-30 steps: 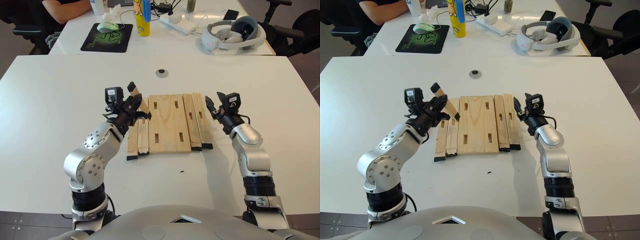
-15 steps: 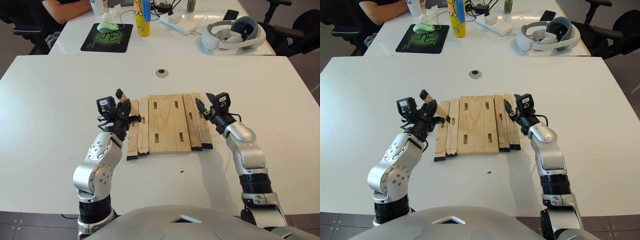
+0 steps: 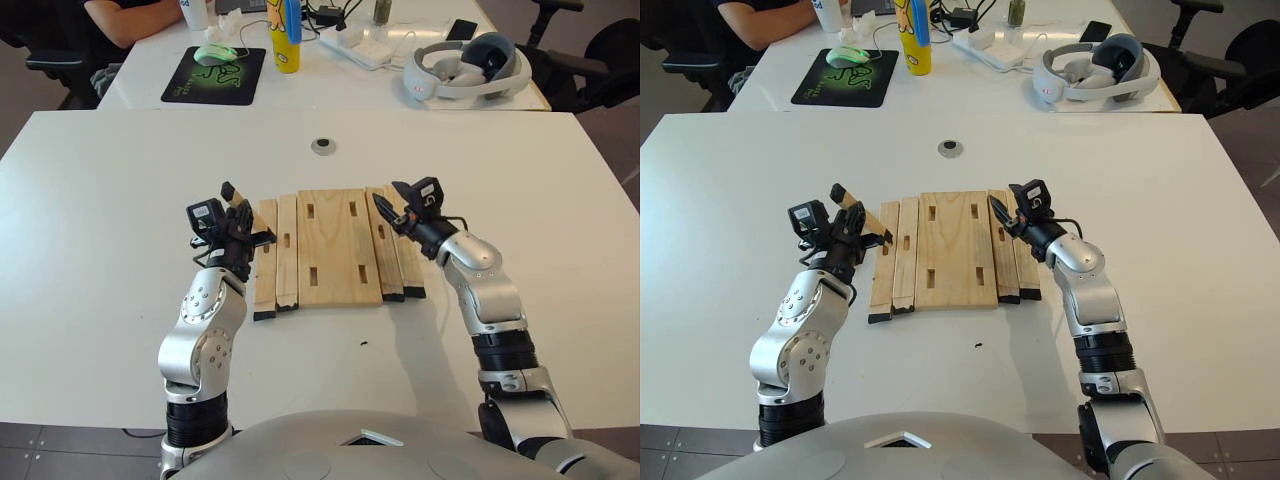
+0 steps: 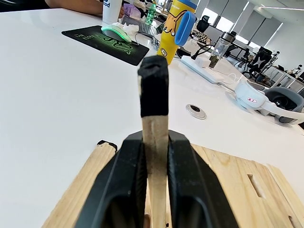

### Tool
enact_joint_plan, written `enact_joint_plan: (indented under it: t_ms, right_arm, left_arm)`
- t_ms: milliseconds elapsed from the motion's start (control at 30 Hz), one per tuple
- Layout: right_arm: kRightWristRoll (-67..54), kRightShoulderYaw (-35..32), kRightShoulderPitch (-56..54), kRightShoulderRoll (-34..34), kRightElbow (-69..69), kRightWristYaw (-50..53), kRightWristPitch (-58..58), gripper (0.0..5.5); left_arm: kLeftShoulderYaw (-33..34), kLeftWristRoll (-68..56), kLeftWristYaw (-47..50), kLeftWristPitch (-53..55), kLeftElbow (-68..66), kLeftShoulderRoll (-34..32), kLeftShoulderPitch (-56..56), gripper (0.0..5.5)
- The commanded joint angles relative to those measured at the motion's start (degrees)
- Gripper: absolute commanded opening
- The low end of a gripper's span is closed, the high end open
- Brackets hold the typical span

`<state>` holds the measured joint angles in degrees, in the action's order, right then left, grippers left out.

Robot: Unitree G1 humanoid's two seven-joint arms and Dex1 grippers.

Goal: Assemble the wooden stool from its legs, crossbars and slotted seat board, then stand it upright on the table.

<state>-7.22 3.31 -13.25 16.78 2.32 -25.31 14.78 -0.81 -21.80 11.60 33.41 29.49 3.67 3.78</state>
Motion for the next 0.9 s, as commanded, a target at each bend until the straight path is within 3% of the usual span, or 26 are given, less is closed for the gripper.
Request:
enact_joint_plan:
  t_ms: [33,900]
  right_arm:
    - [0.34,-0.06,-0.31,-0.50,-0.10,0.58,-0.20,2.25]
    - [0.34,-1.17,3.40,-2.44,-2.47,5.01,-0.75,2.25]
  left_arm:
    - [-1.40,-1.22,-1.27,0.03,-0.93,2.79,-1.67,0.43]
    - [-0.67,-0.45,-3.77,4.37,-3.05,-0.35,-3.40,0.43]
